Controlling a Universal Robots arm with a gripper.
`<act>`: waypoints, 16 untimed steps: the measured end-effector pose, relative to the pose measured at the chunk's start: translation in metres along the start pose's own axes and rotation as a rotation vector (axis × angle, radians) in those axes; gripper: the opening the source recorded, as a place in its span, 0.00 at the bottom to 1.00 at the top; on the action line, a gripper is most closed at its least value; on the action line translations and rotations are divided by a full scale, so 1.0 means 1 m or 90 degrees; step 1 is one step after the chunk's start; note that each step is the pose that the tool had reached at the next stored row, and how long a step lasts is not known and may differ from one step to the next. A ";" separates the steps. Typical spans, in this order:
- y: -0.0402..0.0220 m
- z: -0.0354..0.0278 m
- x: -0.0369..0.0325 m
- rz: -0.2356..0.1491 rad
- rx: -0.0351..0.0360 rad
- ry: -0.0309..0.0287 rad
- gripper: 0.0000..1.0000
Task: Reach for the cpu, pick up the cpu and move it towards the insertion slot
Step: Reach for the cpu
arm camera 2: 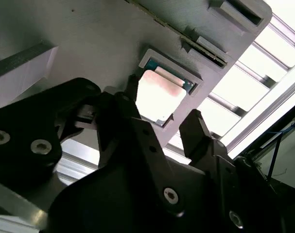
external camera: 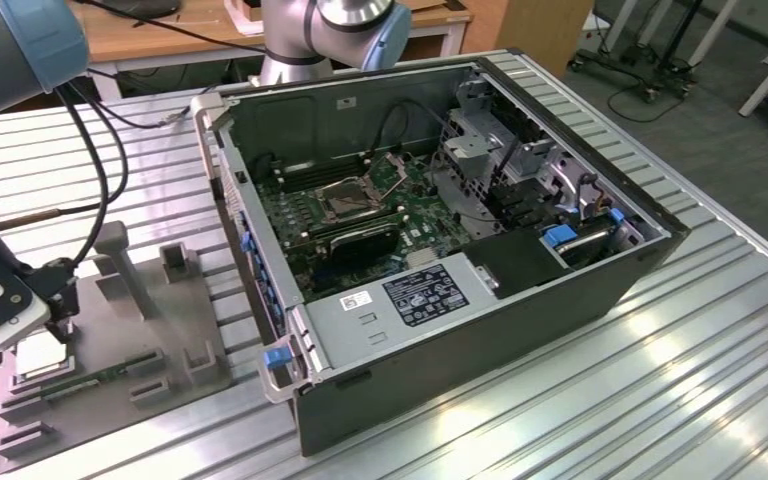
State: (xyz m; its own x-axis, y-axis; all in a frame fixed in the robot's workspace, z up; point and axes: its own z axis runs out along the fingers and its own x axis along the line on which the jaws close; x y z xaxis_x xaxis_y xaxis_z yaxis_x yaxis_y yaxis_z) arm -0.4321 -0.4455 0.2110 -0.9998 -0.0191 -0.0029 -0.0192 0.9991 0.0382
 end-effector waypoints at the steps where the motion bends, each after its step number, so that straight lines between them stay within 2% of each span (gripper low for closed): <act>1: 0.0000 0.0000 0.0000 0.000 0.0000 0.0000 0.64; 2: 0.0000 0.0000 0.0000 0.000 0.0000 0.0000 0.70; 3: 0.0000 0.0001 0.0000 0.000 0.0000 0.0000 0.70; 4: 0.0000 0.0001 0.0000 0.000 0.0000 0.0000 0.76; 16: -0.0001 0.0013 0.0000 0.000 0.0000 0.0000 0.76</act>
State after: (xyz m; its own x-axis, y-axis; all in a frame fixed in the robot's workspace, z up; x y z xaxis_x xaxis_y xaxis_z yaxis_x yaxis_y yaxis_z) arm -0.4321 -0.4455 0.2097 -0.9998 -0.0191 -0.0029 -0.0192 0.9991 0.0382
